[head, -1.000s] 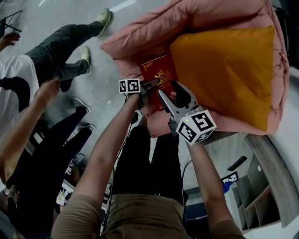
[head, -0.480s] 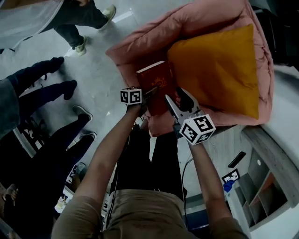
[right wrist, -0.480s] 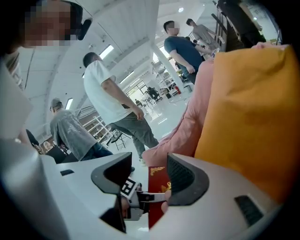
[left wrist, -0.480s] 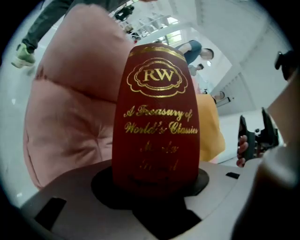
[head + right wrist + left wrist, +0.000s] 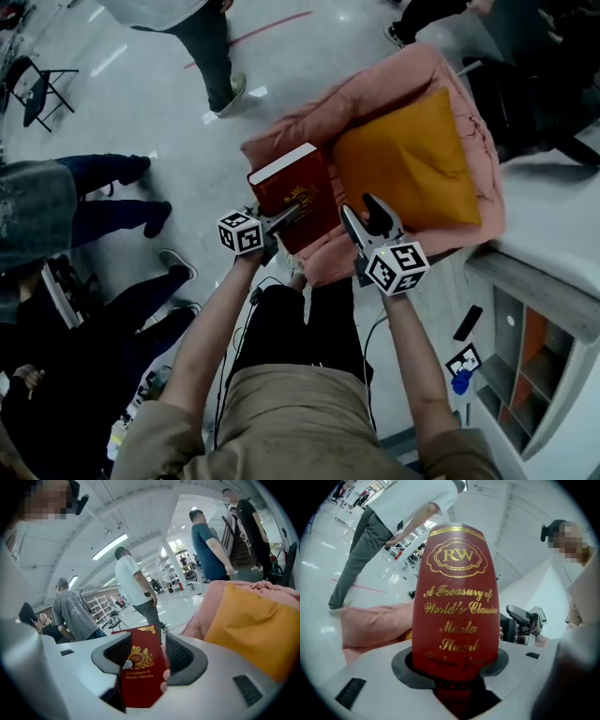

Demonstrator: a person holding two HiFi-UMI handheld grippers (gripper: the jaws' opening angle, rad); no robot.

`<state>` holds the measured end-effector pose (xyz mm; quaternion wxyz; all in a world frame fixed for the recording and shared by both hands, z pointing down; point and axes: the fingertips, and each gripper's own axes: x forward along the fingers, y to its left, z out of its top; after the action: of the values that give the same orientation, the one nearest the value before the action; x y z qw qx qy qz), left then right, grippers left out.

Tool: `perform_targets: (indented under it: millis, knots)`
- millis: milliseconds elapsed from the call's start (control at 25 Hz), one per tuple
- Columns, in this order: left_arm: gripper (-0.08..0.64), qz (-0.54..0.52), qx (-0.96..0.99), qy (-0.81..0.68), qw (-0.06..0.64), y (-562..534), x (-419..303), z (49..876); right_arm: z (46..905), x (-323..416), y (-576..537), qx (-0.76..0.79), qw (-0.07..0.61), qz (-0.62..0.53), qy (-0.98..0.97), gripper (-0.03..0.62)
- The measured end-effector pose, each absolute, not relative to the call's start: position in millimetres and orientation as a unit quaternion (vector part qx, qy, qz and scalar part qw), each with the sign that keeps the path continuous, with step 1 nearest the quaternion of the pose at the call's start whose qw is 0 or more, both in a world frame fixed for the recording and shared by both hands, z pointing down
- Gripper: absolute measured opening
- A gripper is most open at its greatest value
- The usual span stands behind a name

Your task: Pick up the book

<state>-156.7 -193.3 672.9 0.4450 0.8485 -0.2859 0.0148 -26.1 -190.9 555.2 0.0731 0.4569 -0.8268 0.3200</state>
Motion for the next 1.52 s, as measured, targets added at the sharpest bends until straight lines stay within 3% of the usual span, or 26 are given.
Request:
perform_targets:
  millis: [560,960,1520]
  knots:
    - [0.236,-0.023,0.875,-0.304,0.376,-168,-201,531,470,-35,-152,0.473,0.078,0.283,-0.831,0.232]
    - [0.236,0.006,0.864,-0.337,0.375,-121,-198,516,479,-33,-140,0.418,0.122,0.258,-0.862,0.232]
    - [0.236,0.044,0.856,-0.362,0.368,-51,-127,511,484,37,-88,0.387,0.142,0.238,-0.880,0.232]
